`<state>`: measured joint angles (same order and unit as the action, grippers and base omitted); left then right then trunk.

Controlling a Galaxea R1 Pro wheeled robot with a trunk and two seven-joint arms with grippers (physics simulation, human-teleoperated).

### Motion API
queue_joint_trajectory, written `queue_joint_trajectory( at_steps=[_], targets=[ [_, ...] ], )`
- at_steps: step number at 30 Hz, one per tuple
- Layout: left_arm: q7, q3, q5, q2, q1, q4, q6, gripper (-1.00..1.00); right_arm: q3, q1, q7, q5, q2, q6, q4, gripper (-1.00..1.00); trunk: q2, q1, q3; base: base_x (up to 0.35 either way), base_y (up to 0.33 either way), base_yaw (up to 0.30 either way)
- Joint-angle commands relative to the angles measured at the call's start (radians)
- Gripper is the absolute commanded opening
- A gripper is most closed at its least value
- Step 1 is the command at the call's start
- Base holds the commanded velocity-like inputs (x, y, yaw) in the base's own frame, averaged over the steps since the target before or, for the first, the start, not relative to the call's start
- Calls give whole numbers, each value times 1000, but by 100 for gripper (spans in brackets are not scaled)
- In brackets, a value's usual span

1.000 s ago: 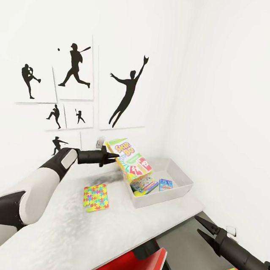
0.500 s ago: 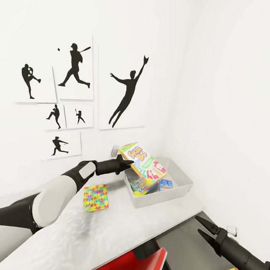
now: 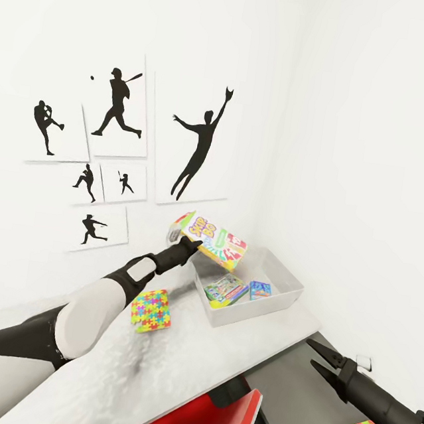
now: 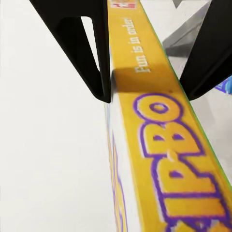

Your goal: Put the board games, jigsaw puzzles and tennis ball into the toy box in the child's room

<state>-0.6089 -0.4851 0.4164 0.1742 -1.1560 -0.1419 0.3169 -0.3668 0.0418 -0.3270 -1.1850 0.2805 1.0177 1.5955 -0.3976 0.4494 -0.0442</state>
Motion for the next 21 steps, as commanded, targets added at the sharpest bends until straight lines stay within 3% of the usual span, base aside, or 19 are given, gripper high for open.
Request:
queue_joint_trajectory(
  at_steps=[1,11,16,21],
  targets=[
    [21,2,16,0,-1,0,-9,-100,-1,1,-10,10,1,4,0,100,-2,1,-2,0,0,0],
    [156,-2,74,0,-1,33,-39,-100,-1,1,-10,10,3,5,0,100,-2,1,-2,0,0,0],
    [173,-2,108,0,-1,63,-36,-100,-1,1,-10,10,1,5,0,100,-2,1,-2,0,0,0],
    [176,-2,115,0,-1,69,-10,-100,-1,1,-10,10,2,5,0,100,-2,1,-2,0,0,0]
  ],
)
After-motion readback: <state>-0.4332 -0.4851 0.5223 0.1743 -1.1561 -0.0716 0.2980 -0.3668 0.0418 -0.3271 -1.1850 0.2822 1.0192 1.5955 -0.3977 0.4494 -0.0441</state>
